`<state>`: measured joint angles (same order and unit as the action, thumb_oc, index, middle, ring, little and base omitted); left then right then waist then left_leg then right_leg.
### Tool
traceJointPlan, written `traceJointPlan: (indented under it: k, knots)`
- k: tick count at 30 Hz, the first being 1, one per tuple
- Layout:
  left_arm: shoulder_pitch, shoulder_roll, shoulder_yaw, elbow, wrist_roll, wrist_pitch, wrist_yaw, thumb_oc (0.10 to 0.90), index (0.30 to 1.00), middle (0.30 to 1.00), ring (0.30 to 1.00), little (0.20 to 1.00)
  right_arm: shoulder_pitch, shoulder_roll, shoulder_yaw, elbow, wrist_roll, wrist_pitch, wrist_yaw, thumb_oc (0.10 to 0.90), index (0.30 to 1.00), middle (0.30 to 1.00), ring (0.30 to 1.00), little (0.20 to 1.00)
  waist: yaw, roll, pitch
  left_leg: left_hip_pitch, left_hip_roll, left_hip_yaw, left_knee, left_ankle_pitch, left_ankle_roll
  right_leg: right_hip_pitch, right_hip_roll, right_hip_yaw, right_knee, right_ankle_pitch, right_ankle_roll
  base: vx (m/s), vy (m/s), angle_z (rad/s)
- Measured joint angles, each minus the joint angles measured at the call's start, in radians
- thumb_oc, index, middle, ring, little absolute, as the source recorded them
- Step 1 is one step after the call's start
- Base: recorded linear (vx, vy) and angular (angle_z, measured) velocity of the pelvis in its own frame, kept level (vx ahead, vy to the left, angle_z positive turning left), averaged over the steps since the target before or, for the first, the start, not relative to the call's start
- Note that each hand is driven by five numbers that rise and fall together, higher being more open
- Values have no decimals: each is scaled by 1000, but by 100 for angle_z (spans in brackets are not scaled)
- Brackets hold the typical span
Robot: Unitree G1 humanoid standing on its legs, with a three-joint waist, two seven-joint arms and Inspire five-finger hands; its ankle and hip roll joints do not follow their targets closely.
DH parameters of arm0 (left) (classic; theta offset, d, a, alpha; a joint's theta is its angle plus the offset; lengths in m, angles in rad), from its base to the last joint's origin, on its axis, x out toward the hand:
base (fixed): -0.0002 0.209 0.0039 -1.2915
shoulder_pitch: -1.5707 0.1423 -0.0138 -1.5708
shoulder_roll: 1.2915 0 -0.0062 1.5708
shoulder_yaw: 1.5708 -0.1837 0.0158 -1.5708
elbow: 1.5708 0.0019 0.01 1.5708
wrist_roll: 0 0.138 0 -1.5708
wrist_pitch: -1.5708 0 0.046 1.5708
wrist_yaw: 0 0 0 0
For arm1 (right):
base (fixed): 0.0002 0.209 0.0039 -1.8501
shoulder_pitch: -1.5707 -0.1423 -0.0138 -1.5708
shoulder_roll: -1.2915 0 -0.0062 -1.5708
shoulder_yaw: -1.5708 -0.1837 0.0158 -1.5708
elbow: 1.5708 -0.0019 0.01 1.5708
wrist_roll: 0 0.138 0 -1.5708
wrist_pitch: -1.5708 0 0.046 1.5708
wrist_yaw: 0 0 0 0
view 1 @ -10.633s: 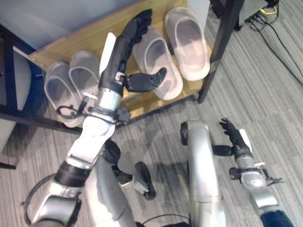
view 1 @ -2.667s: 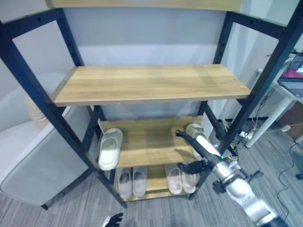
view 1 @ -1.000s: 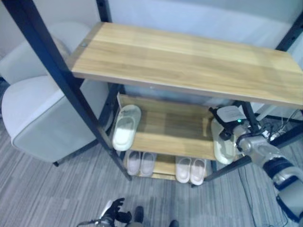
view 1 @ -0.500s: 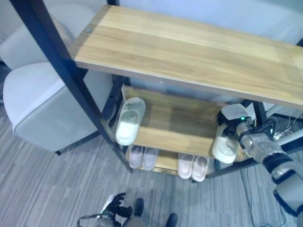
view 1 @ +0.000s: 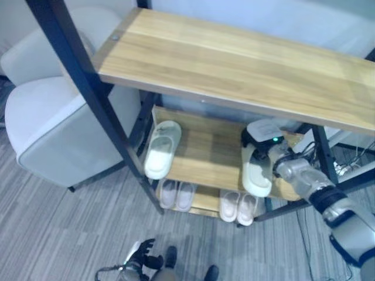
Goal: Arrange the slippers neatly on the shoe rack.
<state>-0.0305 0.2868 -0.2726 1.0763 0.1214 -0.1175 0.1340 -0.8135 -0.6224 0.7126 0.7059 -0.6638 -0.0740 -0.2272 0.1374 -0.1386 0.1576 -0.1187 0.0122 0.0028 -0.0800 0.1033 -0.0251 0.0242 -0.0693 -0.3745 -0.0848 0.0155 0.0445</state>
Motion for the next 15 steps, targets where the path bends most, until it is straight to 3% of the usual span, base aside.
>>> traceJointPlan:
  k: [6, 11, 15]
  knots:
    - [-1, 12, 2, -6, 0, -1, 17, 800, 900, 900, 900, 900, -46, 51, 0, 19, 1, 11, -10, 400, 300, 300, 300, 300, 39, -11, 21, -22, -3, -33, 0, 11, -2, -7, 2, -25, 0, 0, 0, -11, -18, 16]
    - [1, 21, 0, 16, -1, 6, 30, 800, 900, 900, 900, 900, -151, 147, 5, 157, 23, 17, -32, 400, 300, 300, 300, 300, 64, -12, 31, -40, -3, -53, 1, 17, -4, -15, 5, -44, 0, 0, 0, -8, -12, 14]
    - [3, 25, -6, 16, -27, 7, 33, 800, 900, 900, 900, 900, -199, 160, 5, 182, 51, 35, -41, 400, 300, 300, 300, 300, 99, -17, 50, -55, -7, -77, 1, 25, -6, -20, 5, -50, 0, 0, 0, -4, 9, 16]
